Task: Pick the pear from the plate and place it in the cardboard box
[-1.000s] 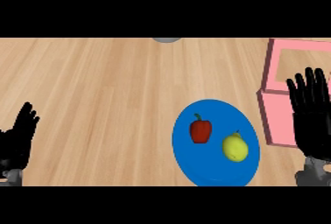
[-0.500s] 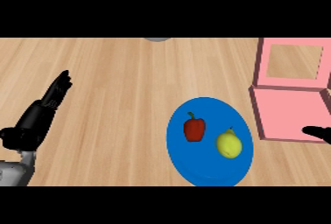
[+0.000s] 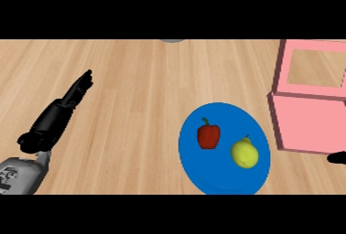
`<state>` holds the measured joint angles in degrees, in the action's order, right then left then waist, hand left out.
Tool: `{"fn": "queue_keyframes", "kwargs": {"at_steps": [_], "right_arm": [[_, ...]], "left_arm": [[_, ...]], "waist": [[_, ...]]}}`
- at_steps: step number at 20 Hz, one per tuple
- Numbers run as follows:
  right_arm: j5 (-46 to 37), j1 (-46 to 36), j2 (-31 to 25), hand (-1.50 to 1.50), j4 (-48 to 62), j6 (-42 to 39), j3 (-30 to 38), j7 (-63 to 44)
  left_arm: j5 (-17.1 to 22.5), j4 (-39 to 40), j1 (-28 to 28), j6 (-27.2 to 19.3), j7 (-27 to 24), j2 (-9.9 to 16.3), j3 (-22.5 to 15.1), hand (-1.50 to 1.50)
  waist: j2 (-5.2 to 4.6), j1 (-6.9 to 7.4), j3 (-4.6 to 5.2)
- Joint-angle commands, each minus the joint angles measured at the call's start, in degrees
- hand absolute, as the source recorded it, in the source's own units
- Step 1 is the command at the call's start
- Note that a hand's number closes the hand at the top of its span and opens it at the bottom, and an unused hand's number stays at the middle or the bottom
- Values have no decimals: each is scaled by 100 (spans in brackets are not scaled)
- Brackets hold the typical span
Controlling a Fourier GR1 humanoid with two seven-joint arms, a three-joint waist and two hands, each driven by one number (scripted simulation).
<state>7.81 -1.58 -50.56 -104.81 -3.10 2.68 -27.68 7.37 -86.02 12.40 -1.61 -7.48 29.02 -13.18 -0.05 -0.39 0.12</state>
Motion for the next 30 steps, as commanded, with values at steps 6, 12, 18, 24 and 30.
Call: {"fn": "queue_keyframes", "kwargs": {"at_steps": [6, 12, 18, 24, 30], "right_arm": [[572, -1407, -705, -150, 168, -1864, -1139, -1609], [1011, -2806, -331, -150, 424, -2558, -1912, -3166], [1265, -3374, 372, -150, 566, -2378, -2626, -4222], [1234, -3554, 774, -150, 1091, -2200, -2910, -4280], [797, -3586, 1056, -150, 856, -1782, -3572, -4686]], "left_arm": [[-11, 131, 428, 223, 97, -149, 2, 0], [-272, -139, 168, 86, 159, -323, -181, 0], [-206, -128, 109, 274, 168, -242, 40, 0], [-381, 106, 192, 204, 163, -410, 143, 0], [-344, -35, -36, 334, 63, -385, 257, 0]], "waist": [[-61, 291, 3], [-34, 351, 4], [3, 181, 0], [2, 86, -6], [23, 82, -3]]}}
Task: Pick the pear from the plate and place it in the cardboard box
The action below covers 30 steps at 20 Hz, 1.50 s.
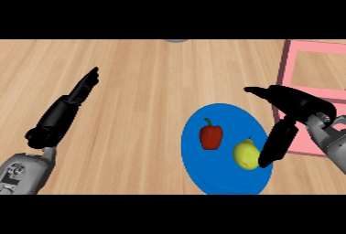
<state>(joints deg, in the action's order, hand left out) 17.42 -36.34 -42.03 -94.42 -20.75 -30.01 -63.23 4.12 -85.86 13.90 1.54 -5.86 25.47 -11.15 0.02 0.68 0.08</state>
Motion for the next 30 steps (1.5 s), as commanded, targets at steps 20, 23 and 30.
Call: {"fn": "queue_keyframes", "kwargs": {"at_steps": [20, 23, 30], "right_arm": [[-1164, 322, 672, -150, 648, -343, -349, -460], [-1435, 632, 835, -150, 754, -158, -480, -175], [-1826, 820, 1009, -150, 879, -249, -492, -166]], "left_arm": [[-336, 153, -215, 360, -215, -289, 368, 0], [-365, -699, -216, 181, 561, -417, 267, 0], [-580, 269, 46, 423, -143, -465, 487, 0]], "waist": [[1, -67, -5], [10, -38, -9], [-3, -88, -5]]}}
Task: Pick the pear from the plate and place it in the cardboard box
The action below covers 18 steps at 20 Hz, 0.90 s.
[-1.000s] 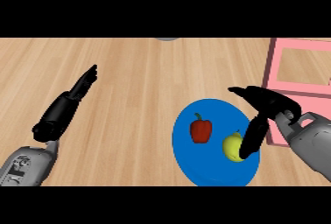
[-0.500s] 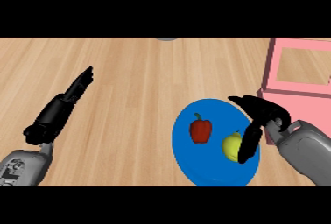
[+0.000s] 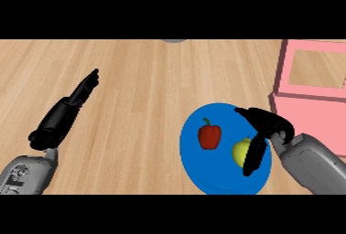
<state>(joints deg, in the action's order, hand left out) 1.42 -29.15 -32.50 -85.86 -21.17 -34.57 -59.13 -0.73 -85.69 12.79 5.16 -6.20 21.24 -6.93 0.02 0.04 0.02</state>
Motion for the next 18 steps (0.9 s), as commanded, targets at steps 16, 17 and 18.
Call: {"fn": "queue_keyframes", "kwargs": {"at_steps": [16, 17, 18], "right_arm": [[-1654, 600, 574, 150, 769, -230, 124, 1241], [-1759, 846, 470, 150, 160, -160, 57, 1001], [-1978, 1077, 293, 150, 143, 28, 9, 1469]], "left_arm": [[-316, 36, 282, 286, 196, -309, 331, 0], [-464, -12, 128, 148, 164, -484, 166, 0], [-188, -92, 389, 286, 542, -319, 446, 0]], "waist": [[-8, 10, -4], [2, -15, -3], [3, -23, -5]]}}
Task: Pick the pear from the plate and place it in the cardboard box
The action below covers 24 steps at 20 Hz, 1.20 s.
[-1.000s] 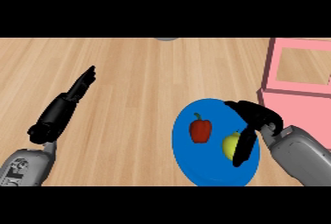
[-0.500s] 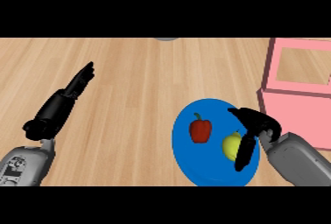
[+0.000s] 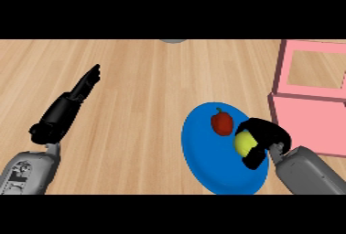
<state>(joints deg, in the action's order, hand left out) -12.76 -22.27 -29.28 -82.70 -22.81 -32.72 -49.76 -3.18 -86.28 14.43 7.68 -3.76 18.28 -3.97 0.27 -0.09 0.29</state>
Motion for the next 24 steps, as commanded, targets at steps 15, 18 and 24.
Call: {"fn": "queue_keyframes", "kwargs": {"at_steps": [15, 18, 24], "right_arm": [[-1967, -64, -62, 150, -3157, 227, -2012, 4116], [-2298, 237, -699, 150, -4186, 787, -1923, 4761], [-2464, 1193, -2336, 150, -5897, 1632, -918, 5561]], "left_arm": [[-64, -206, -211, 130, 138, -50, 205, 0], [-48, -210, -489, 152, -40, 61, 323, 0], [46, -268, -450, 221, -48, 122, 450, 0]], "waist": [[156, -110, -65], [129, -256, -60], [30, -336, -54]]}}
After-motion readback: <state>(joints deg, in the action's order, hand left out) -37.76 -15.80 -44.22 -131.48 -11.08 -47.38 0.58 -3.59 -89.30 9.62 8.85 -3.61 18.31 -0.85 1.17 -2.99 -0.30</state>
